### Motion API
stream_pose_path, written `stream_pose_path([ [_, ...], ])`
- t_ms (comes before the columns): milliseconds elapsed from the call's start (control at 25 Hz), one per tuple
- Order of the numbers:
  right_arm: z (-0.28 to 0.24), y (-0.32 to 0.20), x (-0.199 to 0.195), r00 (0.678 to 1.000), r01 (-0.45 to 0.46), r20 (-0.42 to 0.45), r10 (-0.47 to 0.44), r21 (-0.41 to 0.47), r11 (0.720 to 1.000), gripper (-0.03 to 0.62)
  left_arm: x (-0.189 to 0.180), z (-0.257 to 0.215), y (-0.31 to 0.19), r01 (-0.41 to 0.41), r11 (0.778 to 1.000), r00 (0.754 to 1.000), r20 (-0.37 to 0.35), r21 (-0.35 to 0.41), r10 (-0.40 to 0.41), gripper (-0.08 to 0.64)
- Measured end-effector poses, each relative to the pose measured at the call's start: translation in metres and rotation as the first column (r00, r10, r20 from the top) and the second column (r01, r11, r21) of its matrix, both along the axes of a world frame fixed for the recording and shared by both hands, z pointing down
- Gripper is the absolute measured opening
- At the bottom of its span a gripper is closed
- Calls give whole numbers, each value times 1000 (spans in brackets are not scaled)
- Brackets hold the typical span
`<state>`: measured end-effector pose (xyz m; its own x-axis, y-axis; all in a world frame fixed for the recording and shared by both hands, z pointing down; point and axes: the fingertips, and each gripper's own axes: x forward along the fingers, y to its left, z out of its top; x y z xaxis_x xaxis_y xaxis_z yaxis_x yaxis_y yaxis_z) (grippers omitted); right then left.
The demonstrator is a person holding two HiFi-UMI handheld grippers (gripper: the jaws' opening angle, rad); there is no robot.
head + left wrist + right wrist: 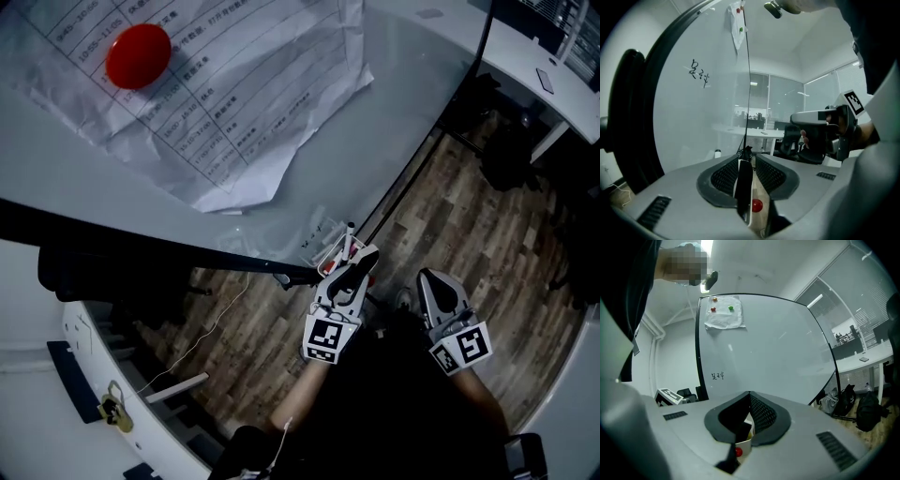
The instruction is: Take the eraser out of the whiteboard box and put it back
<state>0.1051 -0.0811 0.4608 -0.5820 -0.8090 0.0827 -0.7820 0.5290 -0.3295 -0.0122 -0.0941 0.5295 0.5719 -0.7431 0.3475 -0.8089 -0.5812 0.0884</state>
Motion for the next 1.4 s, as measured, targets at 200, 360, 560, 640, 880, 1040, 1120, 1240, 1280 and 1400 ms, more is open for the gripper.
stream_pose_path([
  [200,4,-19,6,1000,17,-1,-17,-5,1000,15,3,14,-13,11,999,999,48,-47,-9,175],
  [360,9,-31,8,999,35,8,-35,-19,999,15,4,25,-21,20,995,995,100,-99,-10,209],
  [560,13,-43,10,998,56,17,-56,-32,998,15,8,33,-23,28,990,985,174,-137,-4,212],
  [640,15,-46,11,998,62,22,-61,-39,997,15,9,37,-24,39,988,978,210,-152,-7,212],
  [880,20,-52,17,996,80,29,-79,-52,995,15,3,44,-27,112,981,954,292,-156,-63,212],
  [1040,23,-53,22,996,87,32,-85,-62,994,15,0,45,-28,137,978,950,301,-156,-85,186],
  [1120,24,-54,23,995,92,31,-90,-64,994,15,-1,45,-28,143,978,949,303,-155,-90,179],
  [1240,24,-55,24,995,98,30,-96,-64,993,15,-1,43,-29,149,978,953,287,-145,-102,172],
  [1280,24,-55,23,995,99,30,-97,-62,993,15,-1,41,-30,152,978,957,268,-139,-111,169],
  [1400,23,-55,21,995,101,28,-99,-59,993,15,-3,35,-30,169,977,970,200,-128,-142,164],
])
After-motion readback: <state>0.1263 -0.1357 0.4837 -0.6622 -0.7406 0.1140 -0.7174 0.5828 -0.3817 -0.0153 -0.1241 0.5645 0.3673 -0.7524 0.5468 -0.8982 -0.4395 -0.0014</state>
